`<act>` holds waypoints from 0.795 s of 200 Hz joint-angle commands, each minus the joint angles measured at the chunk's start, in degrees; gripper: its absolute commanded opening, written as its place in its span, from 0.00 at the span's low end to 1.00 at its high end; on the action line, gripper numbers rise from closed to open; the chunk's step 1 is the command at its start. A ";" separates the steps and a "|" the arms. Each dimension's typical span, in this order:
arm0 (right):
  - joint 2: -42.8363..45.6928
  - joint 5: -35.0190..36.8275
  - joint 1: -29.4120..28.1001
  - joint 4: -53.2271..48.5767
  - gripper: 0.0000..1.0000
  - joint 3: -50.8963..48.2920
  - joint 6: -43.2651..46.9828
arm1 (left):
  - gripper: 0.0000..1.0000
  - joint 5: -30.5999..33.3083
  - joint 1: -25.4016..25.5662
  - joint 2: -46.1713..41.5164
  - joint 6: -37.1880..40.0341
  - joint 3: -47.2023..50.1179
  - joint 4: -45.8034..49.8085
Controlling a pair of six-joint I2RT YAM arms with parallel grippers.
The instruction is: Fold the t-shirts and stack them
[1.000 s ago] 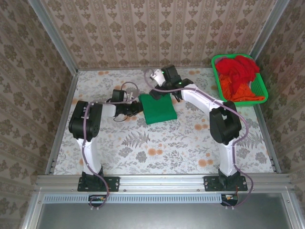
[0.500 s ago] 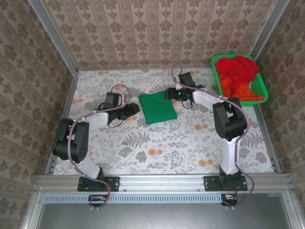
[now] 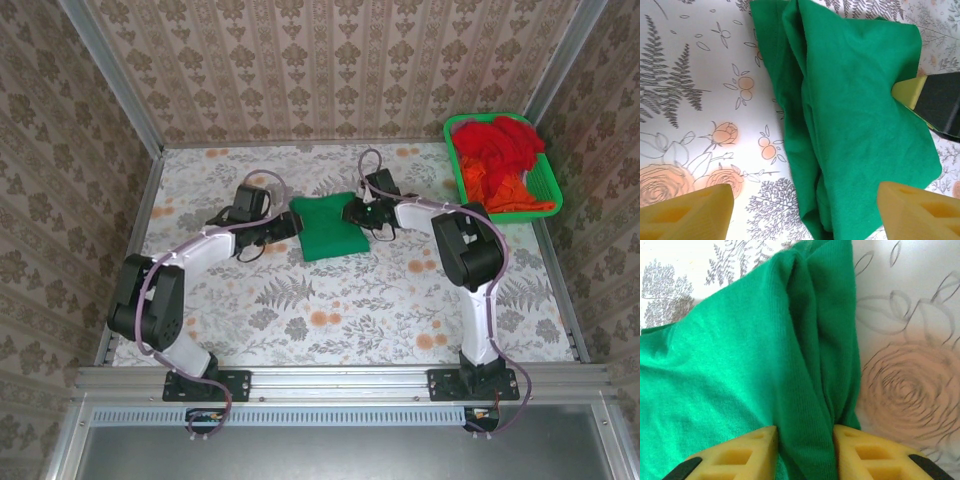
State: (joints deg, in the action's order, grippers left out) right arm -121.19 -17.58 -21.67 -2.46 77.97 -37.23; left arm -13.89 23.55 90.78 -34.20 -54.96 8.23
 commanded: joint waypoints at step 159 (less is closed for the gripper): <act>59.61 22.82 3.23 0.54 0.81 -47.59 10.71 | 0.74 25.26 22.42 33.38 11.09 -48.88 35.54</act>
State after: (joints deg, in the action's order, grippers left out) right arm -66.98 2.92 -18.57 0.78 34.17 -31.16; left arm 6.85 44.88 120.03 -23.86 -98.21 36.07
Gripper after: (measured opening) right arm 0.806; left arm 0.802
